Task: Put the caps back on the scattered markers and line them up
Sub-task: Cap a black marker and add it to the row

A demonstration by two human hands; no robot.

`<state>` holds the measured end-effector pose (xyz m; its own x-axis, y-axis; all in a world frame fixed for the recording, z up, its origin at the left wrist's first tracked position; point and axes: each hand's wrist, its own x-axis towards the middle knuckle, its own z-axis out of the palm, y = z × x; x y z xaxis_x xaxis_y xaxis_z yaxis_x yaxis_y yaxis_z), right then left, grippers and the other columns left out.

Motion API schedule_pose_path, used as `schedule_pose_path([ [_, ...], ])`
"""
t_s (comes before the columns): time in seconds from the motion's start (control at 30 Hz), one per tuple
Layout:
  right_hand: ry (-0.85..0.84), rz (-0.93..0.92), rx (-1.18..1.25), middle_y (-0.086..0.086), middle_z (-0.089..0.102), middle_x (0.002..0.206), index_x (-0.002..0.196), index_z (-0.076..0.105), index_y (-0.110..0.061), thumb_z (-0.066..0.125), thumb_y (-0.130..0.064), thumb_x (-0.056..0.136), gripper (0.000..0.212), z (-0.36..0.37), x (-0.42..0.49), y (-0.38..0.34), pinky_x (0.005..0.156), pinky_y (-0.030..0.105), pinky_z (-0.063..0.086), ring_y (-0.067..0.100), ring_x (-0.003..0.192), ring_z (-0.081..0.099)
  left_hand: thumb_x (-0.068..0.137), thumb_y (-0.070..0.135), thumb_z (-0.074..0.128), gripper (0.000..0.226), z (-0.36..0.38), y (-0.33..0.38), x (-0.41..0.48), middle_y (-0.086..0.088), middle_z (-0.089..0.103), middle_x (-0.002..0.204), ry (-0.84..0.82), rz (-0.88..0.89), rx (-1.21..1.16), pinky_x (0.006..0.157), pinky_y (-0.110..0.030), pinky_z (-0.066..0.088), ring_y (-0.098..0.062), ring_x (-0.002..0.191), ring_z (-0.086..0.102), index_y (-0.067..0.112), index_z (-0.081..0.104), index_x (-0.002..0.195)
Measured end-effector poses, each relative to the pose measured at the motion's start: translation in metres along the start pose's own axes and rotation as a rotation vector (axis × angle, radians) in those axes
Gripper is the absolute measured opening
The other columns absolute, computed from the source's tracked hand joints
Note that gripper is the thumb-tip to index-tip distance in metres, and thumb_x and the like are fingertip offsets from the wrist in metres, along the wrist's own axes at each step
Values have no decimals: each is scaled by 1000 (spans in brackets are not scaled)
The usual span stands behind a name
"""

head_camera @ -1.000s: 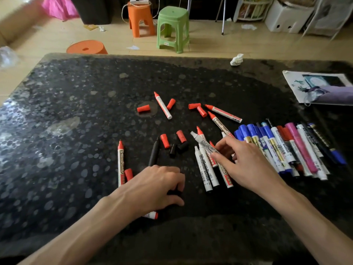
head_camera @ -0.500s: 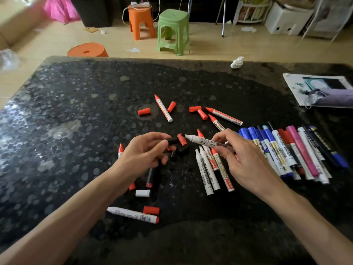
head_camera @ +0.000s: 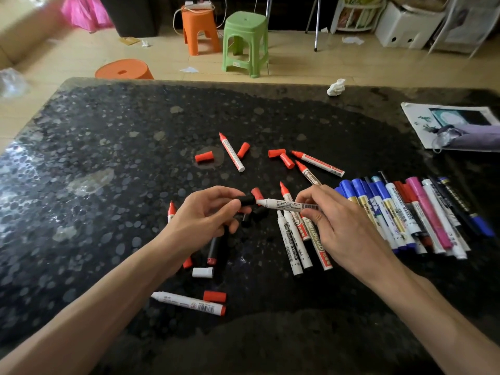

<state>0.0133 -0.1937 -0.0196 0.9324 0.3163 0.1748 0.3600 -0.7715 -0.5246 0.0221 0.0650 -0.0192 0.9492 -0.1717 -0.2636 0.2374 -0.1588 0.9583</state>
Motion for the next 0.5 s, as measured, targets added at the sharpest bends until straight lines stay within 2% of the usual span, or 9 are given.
schedule_pose_path([
  [0.1, -4, -20, -7, -19, 52, 100, 113, 61, -25, 56, -20, 104, 12, 0, 0, -1, 70, 11, 40, -5, 88, 55, 101, 11, 62, 16, -2, 1, 0, -2, 80, 97, -14, 90, 137, 72, -20, 51, -17, 71, 67, 10, 69, 116],
  [0.13, -3, -22, 6, -19, 53, 102, 113, 61, -25, 55, -21, 104, 12, 0, 0, -2, 71, 12, 40, -4, 89, 55, 100, 11, 64, 16, -2, 1, -1, 0, 80, 95, -24, 112, 172, 71, -17, 54, -17, 73, 70, 11, 69, 115],
  [0.23, -6, -38, 26, -18, 54, 102, 114, 61, -24, 55, -20, 104, 12, 1, 0, -4, 70, 13, 39, -6, 87, 53, 98, 8, 67, 17, 0, 0, -1, -1, 80, 97, -46, 148, 208, 83, -27, 61, -20, 78, 75, 10, 69, 114],
  [0.3, -2, -43, 37, -18, 54, 100, 115, 62, -22, 56, -19, 105, 12, 2, 0, -5, 70, 13, 40, -5, 86, 54, 95, 7, 70, 17, 1, -2, 0, -2, 80, 94, -31, 196, 244, 86, -28, 61, -22, 78, 76, 9, 71, 113],
  [0.5, 30, -51, 117, -27, 54, 91, 109, 64, -15, 57, -9, 104, 10, 6, -4, -13, 74, 5, 40, -12, 87, 56, 94, 2, 70, 13, 3, -6, -1, -3, 79, 85, 49, 296, 266, 77, -21, 60, -16, 73, 76, 7, 74, 105],
])
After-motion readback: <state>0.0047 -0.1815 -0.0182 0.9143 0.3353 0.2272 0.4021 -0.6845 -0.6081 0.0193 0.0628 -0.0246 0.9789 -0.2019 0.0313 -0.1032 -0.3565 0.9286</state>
